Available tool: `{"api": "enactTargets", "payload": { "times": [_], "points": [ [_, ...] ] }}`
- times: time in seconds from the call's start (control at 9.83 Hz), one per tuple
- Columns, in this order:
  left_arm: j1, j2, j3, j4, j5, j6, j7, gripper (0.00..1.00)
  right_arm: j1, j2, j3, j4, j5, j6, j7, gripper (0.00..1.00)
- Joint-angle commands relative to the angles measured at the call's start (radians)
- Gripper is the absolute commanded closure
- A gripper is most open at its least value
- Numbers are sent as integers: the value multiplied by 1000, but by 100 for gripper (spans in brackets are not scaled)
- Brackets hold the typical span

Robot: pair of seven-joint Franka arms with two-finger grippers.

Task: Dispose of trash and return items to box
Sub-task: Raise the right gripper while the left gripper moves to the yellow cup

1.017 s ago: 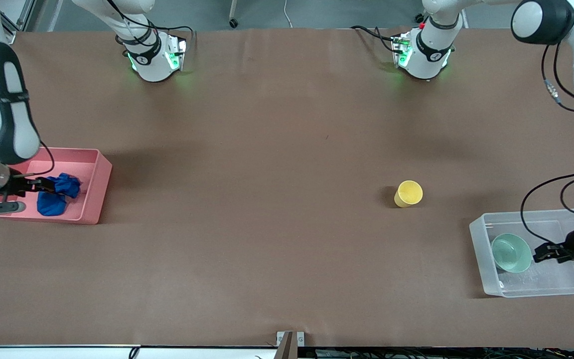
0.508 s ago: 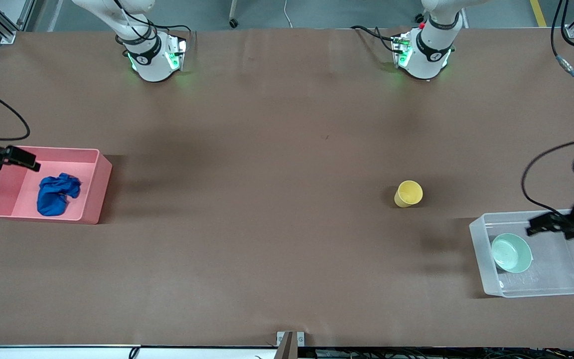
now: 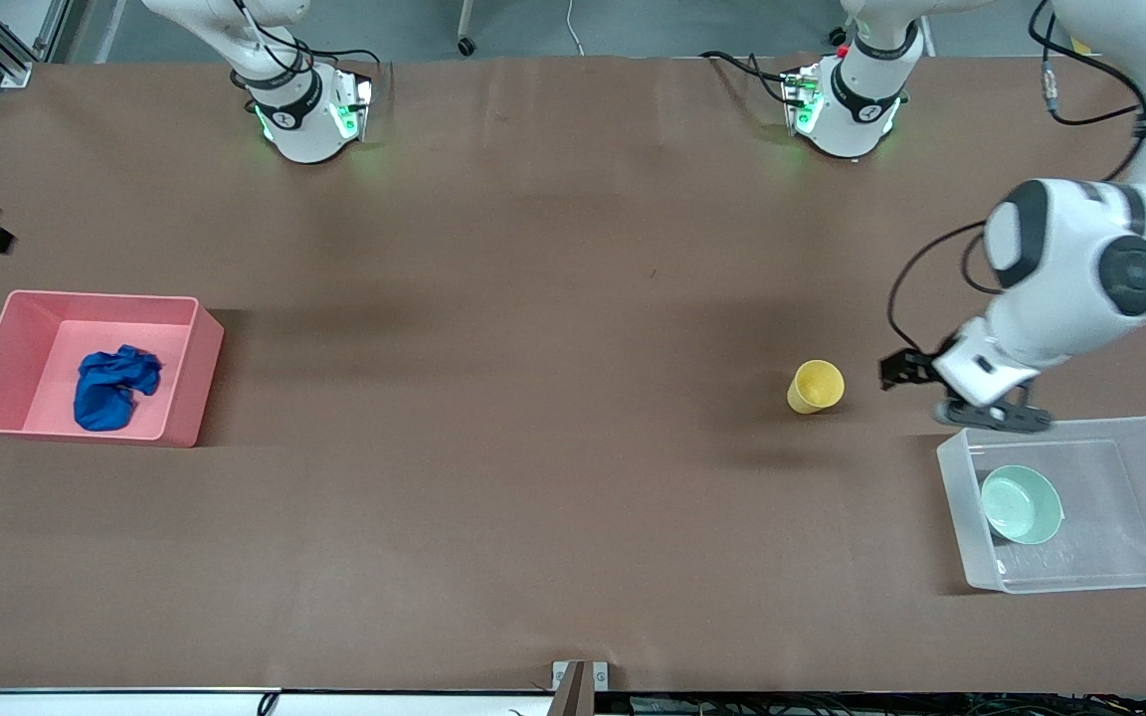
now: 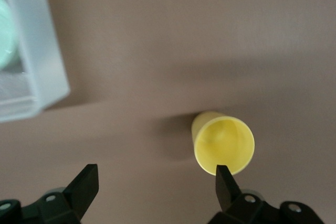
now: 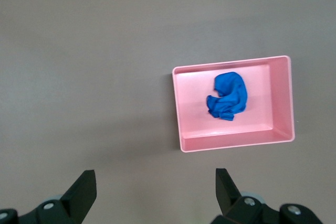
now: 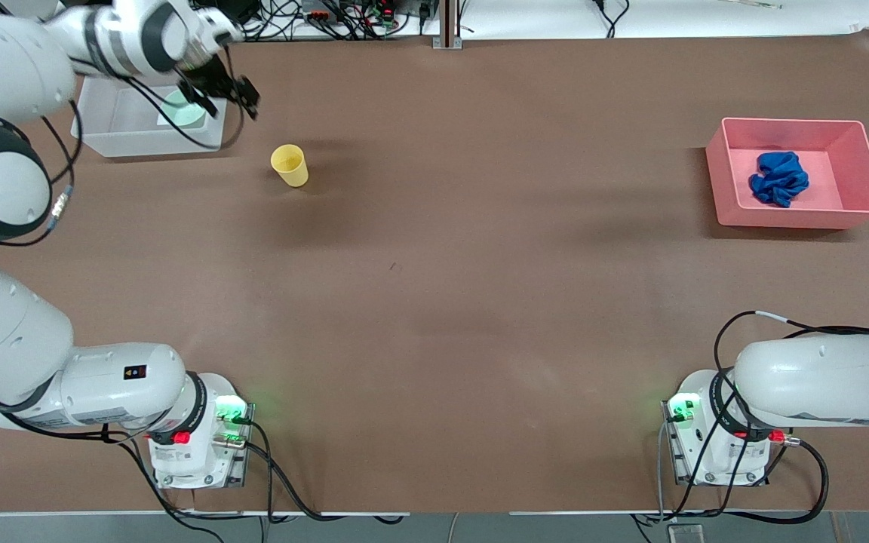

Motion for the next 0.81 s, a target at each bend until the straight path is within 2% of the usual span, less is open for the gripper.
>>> {"api": "enactTargets", "payload": {
  "times": [0.0,0.2,0.41,0.61,0.71],
  "points": [
    [9,1,-20,-152,10,142,-7,3,31,8,-24,-14,4,-3,31,0],
    [6,57,-21,-189,10,274,-7,5,33,-7,-19,-40,4,22,31,0],
    [-13,116,-21,-180,9,360,-10,20,33,-4,-9,-39,4,16,34,0],
    [-45,164,-20,-179,9,439,-59,46,34,-3,-5,-37,3,17,31,0],
    [-48,173,-20,-179,9,457,-63,69,38,-1,1,-36,-2,17,23,0]
  ]
}}
